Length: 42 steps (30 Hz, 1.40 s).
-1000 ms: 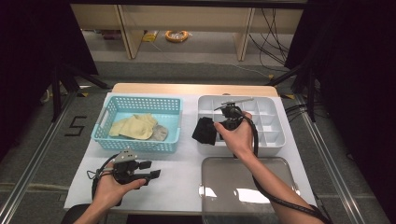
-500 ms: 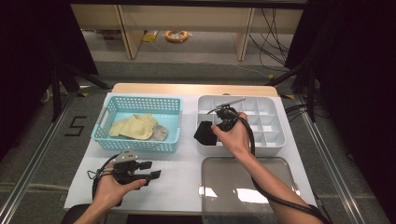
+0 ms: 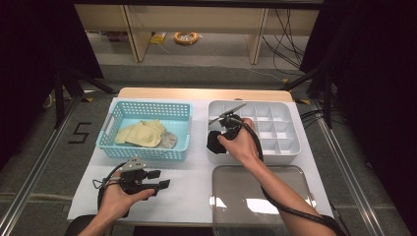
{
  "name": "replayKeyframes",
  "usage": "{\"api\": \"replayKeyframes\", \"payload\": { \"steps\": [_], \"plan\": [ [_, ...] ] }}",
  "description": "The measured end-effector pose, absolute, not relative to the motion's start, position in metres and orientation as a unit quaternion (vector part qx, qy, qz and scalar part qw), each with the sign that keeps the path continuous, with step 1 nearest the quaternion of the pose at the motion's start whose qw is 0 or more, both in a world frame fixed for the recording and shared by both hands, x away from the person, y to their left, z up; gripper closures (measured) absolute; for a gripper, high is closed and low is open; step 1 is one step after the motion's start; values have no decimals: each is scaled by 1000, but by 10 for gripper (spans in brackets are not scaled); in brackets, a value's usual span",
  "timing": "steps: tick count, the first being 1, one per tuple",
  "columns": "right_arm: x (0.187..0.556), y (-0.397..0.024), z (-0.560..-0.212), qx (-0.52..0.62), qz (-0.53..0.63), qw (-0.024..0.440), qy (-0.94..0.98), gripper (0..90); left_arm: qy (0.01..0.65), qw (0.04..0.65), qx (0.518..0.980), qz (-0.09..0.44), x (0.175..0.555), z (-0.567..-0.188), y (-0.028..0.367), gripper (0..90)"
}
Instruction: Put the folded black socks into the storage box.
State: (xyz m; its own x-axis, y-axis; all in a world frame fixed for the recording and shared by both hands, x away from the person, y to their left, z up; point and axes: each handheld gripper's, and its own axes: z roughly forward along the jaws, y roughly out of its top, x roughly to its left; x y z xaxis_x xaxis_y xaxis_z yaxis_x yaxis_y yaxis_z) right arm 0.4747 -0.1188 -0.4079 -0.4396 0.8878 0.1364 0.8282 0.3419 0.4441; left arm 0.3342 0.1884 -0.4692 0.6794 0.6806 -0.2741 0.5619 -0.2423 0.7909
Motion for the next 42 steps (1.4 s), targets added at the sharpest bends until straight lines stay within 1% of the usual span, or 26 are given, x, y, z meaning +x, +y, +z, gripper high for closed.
{"api": "replayKeyframes", "payload": {
  "steps": [7, 11, 24, 27, 32, 40, 42],
  "plan": [
    [476, -112, -409, 531, 197, 59, 822, 731, 395, 473, 785, 63, 335, -470, 188, 422],
    [477, -112, -409, 526, 206, 51, 823, 732, 395, 472, 786, 64, 334, -470, 188, 421],
    [476, -106, -413, 524, 185, 64, 829, 735, 394, 470, 788, 60, 334, -470, 187, 422],
    [477, -106, -415, 521, 183, 47, 832, 739, 393, 470, 788, 61, 334, -470, 187, 421],
    [480, -107, -419, 519, 181, 44, 834, 740, 395, 469, 788, 61, 334, -470, 189, 421],
    [478, -105, -418, 514, 172, 52, 839, 728, 394, 469, 788, 61, 333, -470, 187, 421],
    [477, -104, -414, 523, 178, 48, 832, 708, 394, 470, 788, 60, 334, -471, 187, 421]
  ]
}}
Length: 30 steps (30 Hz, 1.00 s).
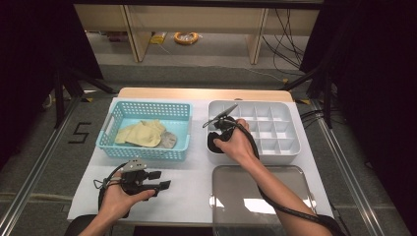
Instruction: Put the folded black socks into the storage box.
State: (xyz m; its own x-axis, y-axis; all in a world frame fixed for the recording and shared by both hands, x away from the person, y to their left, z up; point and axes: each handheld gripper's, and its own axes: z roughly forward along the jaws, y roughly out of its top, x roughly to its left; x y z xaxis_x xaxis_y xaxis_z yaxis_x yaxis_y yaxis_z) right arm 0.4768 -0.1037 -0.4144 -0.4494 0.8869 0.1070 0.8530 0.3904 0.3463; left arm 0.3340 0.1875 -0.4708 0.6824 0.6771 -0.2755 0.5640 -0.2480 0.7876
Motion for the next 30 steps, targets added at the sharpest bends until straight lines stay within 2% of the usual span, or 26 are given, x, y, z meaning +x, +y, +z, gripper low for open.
{"api": "replayKeyframes", "payload": {
  "steps": [4, 10, 12, 19, 25, 30],
  "plan": [
    [474, -105, -404, 524, 181, 64, 830, 597, 394, 469, 788, 61, 334, -470, 187, 421],
    [477, -112, -395, 532, 213, 65, 817, 572, 393, 470, 788, 59, 334, -470, 186, 421],
    [479, -114, -393, 516, 240, 74, 819, 624, 394, 471, 787, 59, 334, -470, 187, 421],
    [482, -112, -398, 525, 232, 59, 817, 799, 394, 472, 786, 62, 335, -470, 188, 423],
    [479, -109, -403, 516, 218, 55, 827, 818, 396, 476, 782, 66, 336, -469, 189, 430],
    [477, -105, -411, 487, 188, 70, 850, 819, 396, 478, 781, 70, 337, -468, 190, 434]
  ]
}}
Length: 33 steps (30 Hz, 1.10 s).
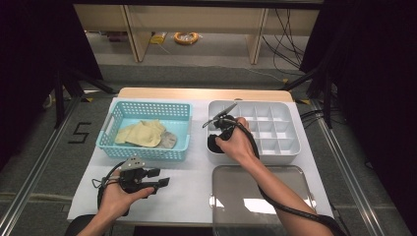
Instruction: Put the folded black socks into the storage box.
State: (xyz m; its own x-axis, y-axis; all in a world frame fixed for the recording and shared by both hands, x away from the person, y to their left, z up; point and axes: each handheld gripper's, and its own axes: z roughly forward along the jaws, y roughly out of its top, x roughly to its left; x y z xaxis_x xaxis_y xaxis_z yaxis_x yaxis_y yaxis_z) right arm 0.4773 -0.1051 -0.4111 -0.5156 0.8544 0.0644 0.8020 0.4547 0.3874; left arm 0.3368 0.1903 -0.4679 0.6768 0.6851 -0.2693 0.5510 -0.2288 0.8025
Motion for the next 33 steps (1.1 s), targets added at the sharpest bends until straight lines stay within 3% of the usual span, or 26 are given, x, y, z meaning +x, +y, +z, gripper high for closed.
{"api": "replayKeyframes", "payload": {
  "steps": [10, 11, 13, 18, 33],
  "plan": [
    [476, -100, -419, 477, 165, 74, 860, 808, 397, 480, 778, 76, 337, -466, 192, 436],
    [477, -102, -419, 480, 184, 49, 856, 796, 399, 480, 778, 76, 337, -466, 192, 435],
    [476, -104, -415, 485, 192, 44, 852, 762, 399, 482, 776, 79, 337, -465, 193, 436],
    [472, -110, -404, 485, 207, 81, 846, 703, 402, 483, 773, 87, 340, -462, 196, 434],
    [459, -147, -391, 505, 290, 73, 809, 628, 409, 492, 762, 98, 349, -457, 199, 414]
  ]
}}
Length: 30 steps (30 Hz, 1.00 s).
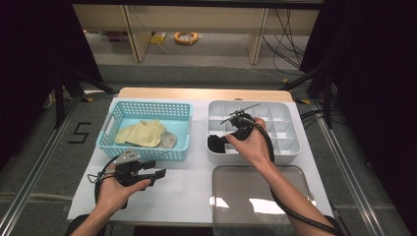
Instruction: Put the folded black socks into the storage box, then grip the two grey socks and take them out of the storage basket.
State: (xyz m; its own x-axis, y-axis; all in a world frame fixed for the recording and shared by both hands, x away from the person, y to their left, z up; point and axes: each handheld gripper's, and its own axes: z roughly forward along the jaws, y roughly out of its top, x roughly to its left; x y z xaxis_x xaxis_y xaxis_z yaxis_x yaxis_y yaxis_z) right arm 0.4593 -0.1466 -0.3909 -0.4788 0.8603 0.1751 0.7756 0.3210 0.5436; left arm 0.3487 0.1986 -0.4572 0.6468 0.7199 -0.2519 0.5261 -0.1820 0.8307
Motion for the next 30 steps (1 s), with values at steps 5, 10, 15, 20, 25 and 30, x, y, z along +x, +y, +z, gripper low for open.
{"api": "replayKeyframes", "payload": {
  "steps": [5, 10, 15, 20, 25, 30],
  "plan": [
    [456, -153, -391, 501, 302, 77, 807, 626, 411, 487, 764, 100, 350, -456, 198, 412],
    [453, -158, -388, 499, 310, 86, 804, 626, 414, 488, 761, 102, 349, -454, 198, 407],
    [449, -164, -389, 504, 317, 83, 799, 627, 411, 495, 758, 105, 350, -455, 199, 406],
    [443, -168, -390, 503, 323, 81, 797, 622, 411, 495, 757, 116, 350, -450, 200, 408],
    [438, -170, -391, 509, 318, 84, 795, 615, 410, 495, 756, 123, 354, -443, 202, 416],
    [435, -172, -391, 502, 322, 79, 799, 610, 415, 497, 751, 133, 361, -433, 203, 423]
  ]
}}
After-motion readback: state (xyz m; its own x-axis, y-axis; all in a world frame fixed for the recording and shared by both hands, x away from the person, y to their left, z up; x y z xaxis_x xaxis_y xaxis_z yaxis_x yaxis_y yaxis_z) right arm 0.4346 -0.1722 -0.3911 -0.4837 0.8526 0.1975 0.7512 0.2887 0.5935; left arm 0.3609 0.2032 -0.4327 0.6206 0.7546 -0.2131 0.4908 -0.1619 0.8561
